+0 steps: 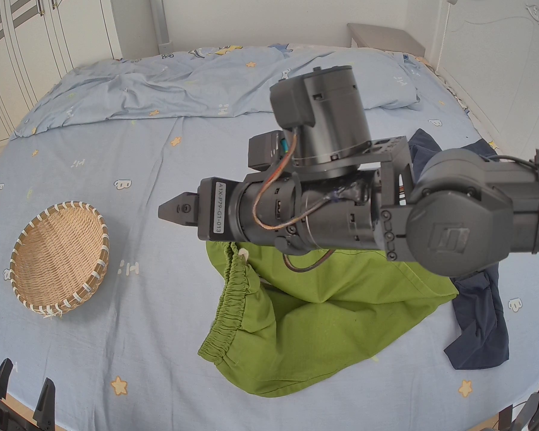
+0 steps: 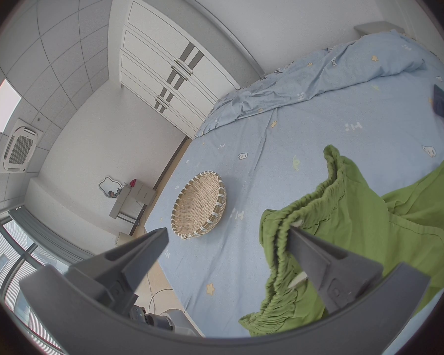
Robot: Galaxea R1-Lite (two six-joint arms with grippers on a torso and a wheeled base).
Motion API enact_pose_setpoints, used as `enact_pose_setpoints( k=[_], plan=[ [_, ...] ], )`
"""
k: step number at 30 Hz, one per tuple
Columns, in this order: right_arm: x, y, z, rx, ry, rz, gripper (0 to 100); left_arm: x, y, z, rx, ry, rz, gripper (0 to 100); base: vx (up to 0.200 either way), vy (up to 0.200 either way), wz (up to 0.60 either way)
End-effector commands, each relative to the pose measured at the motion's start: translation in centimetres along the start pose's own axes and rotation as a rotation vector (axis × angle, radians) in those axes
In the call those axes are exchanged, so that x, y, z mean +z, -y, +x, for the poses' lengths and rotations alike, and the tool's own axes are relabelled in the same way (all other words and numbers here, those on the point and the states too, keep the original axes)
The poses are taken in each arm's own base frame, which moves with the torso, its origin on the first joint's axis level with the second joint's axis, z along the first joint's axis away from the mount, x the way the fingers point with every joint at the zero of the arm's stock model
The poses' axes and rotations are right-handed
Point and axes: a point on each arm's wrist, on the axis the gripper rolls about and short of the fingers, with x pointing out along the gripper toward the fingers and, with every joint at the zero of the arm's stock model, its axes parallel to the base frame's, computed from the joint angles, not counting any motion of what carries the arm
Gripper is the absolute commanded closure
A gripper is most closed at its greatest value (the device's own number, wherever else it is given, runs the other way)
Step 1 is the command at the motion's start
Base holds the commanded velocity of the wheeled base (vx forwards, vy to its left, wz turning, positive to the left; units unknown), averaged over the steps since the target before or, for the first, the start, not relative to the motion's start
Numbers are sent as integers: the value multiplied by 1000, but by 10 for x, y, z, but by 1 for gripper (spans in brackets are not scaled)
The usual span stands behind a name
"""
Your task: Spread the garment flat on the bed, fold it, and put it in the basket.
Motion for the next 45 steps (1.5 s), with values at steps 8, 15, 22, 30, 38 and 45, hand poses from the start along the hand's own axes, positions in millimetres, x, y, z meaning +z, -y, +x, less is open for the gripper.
enact_pose_setpoints(
  k=[8, 15, 22, 30, 38, 45],
  plan=[
    [-13, 15, 29, -11, -126, -24, 0, -5, 0, 0, 0, -1, 0, 0, 0, 0, 0],
    [-14, 34, 35, -98, -238, 4, 0, -5, 0, 0, 1, -1, 0, 0, 0, 0, 0],
    [3, 47, -29, -106, -200, 39, 0, -5, 0, 0, -2, -1, 1, 0, 0, 0, 0],
    [-3, 107, -121, -68, -135, 170, 0, -4, 0, 0, -16, 3, 56, 0, 0, 0, 0],
    [-37, 137, -164, -84, -67, 221, 0, 115, 4, -20, -363, 44, -246, 0, 0, 0, 0],
    [-64, 152, -172, -108, -41, 233, 0, 80, 23, 54, -686, -539, -475, 0, 0, 0, 0]
  ],
)
